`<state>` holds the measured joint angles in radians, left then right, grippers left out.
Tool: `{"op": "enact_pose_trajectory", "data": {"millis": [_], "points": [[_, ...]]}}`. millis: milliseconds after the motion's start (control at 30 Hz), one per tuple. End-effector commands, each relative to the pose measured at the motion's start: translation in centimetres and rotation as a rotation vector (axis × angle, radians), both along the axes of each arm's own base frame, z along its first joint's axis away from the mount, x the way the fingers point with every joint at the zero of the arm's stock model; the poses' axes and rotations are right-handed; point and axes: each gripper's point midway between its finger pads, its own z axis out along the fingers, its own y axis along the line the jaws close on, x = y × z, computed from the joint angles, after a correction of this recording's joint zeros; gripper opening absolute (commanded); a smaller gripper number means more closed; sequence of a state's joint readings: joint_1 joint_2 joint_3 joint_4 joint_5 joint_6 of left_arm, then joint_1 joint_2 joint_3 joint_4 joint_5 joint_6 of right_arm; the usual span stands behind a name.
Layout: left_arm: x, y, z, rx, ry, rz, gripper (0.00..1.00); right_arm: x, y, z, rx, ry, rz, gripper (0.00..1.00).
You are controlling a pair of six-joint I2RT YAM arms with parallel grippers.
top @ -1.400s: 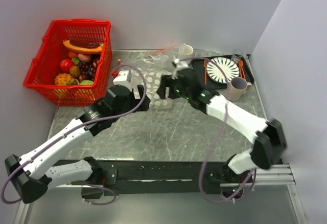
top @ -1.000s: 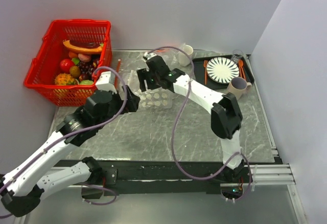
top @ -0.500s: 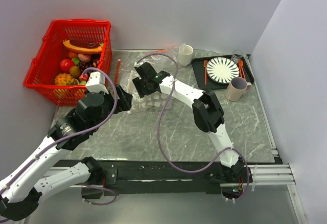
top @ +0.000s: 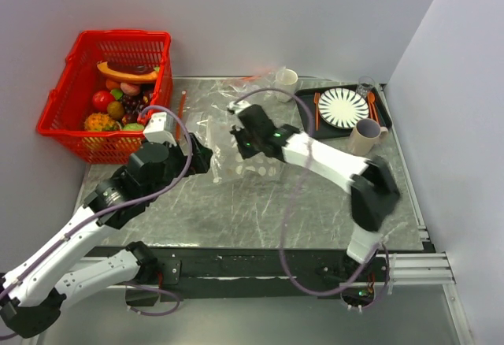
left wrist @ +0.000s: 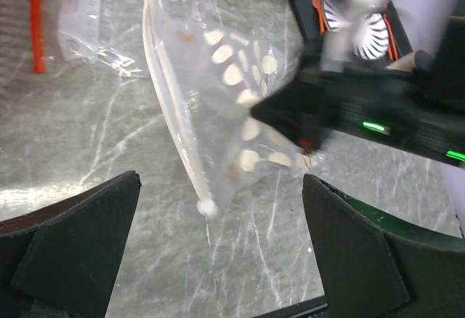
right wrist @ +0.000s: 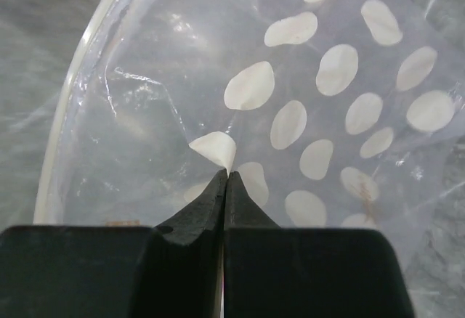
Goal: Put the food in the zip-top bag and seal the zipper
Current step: Pick up the zipper food storage bag at the center of the board, then open the zipper of the food storage bag.
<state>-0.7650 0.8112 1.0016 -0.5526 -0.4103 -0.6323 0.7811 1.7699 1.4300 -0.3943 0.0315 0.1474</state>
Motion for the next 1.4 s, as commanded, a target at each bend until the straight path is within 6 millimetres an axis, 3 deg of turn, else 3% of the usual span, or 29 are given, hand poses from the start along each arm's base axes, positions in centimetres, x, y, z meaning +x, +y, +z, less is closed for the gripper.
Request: {"op": "enact_pose_trajectory", "data": {"millis": [0, 33, 67, 100, 133, 167, 200, 233, 267, 433, 667, 767, 1033, 1367], "points": [[0.1, -1.4, 2.4, -0.077, -0.047, -0.053, 0.99, -2.9, -0.8, 6.0, 0.209, -0.154, 0.072, 0.00], [0.0, -1.7, 2.6, -0.085, -0.048, -0.069, 0.99, -3.6, -1.3, 8.5, 0.271, -0.214, 0.078, 0.00], [-0.1, -1.9, 2.8, -0.092, -0.048, -0.083, 0.99, -4.6, -2.4, 6.9, 0.261, -0.200, 0.075, 0.00], [-0.1, -2.2, 3.1, -0.103, -0.058, -0.095, 0.88, -5.0, -2.9, 7.2, 0.279, -0.220, 0.074, 0.00], [-0.2, -2.5, 3.3, -0.112, -0.059, -0.106, 0.83, -5.5, -3.5, 9.4, 0.341, -0.277, 0.068, 0.00], [-0.2, -2.8, 3.3, -0.125, -0.055, -0.118, 0.81, -6.1, -4.4, 8.1, 0.338, -0.267, 0.060, 0.00], [-0.2, -2.9, 3.4, -0.137, -0.052, -0.119, 0.79, -6.6, -5.0, 8.0, 0.348, -0.266, 0.048, 0.00], [-0.1, -3.2, 3.4, -0.144, -0.047, -0.122, 0.79, -6.8, -5.4, 10.0, 0.408, -0.329, 0.042, 0.00], [-0.1, -3.5, 3.4, -0.154, -0.041, -0.132, 0.80, -7.1, -6.1, 8.9, 0.407, -0.325, 0.029, 0.00], [0.4, -4.7, 3.6, -0.230, -0.008, -0.157, 0.78, -7.6, -7.8, 10.5, 0.480, -0.392, -0.008, 0.00], [3.2, -3.9, 1.5, -0.283, 0.065, -0.132, 0.77, -8.2, -8.5, 11.0, 0.506, -0.417, -0.014, 0.00], [3.7, -4.8, 1.0, -0.319, 0.081, -0.187, 0.76, -8.5, -8.3, 11.4, 0.523, -0.417, 0.005, 0.00], [4.0, -5.5, 1.7, -0.377, 0.060, -0.231, 0.77, -8.8, -7.6, 11.4, 0.533, -0.389, 0.033, 0.00], [4.6, -6.9, 0.0, -0.378, 0.098, -0.284, 0.66, -9.5, -7.2, 11.8, 0.556, -0.380, 0.070, 0.00]]}}
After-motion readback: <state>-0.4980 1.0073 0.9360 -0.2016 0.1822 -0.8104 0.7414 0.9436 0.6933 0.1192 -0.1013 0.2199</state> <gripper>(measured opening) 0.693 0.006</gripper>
